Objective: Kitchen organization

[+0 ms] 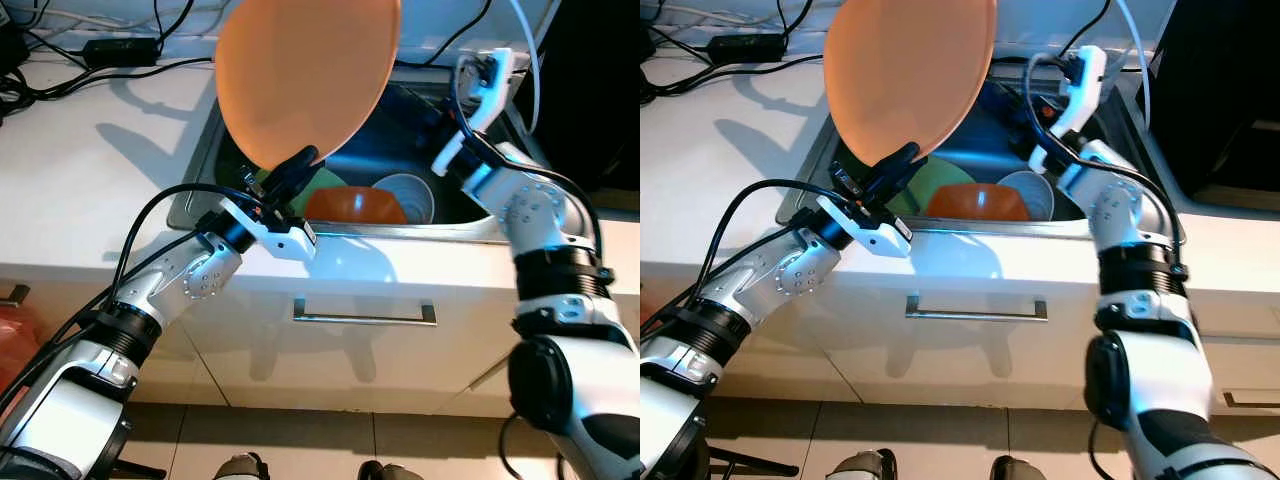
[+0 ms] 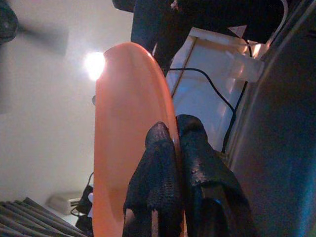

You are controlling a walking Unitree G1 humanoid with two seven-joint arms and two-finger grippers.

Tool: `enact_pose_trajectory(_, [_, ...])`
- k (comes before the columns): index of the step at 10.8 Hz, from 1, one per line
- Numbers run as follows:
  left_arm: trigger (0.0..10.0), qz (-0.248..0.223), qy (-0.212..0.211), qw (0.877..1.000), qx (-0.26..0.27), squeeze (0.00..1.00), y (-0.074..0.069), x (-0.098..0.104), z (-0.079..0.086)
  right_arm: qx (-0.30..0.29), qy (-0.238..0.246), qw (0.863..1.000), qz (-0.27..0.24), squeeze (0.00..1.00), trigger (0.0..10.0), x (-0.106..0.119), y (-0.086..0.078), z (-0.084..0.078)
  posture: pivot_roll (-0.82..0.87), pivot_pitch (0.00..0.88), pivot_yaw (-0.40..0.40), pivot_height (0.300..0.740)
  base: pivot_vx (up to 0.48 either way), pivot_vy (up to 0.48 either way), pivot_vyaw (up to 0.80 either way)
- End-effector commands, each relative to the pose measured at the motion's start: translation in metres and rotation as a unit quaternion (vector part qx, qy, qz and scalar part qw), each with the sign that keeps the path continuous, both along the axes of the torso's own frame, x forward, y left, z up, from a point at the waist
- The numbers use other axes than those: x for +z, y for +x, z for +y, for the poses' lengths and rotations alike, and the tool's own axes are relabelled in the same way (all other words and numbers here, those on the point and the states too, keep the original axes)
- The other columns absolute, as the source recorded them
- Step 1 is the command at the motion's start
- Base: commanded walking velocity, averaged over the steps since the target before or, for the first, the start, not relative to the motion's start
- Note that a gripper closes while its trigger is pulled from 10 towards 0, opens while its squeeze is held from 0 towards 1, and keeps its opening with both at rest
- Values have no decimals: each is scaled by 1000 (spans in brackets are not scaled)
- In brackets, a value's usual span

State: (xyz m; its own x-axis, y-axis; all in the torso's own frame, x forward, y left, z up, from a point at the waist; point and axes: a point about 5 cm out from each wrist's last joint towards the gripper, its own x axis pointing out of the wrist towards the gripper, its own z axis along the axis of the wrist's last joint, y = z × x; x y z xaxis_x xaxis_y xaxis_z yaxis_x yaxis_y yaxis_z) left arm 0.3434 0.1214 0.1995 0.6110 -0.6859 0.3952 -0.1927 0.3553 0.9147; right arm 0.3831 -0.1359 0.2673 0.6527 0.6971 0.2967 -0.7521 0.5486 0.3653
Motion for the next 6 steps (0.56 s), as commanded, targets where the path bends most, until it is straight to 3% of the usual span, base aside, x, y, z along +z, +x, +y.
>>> enact_pose_trajectory(1, [0,10,19,1000,0,0,1,-6,-2,33,5,998,-45,0,10000,17,-7,3,-20,121,-14,740,0,0,0])
enact_pose_trajectory(3, [0,9,18,1000,-2,0,1,-5,-2,42,8,998,-48,0,10000,17,-11,3,-23,121,-11,740,0,0,0])
enact_pose_trajectory(6, [0,7,18,1000,-11,0,1,-4,-8,89,12,995,-39,0,10000,13,-10,24,-20,125,-10,740,0,0,0])
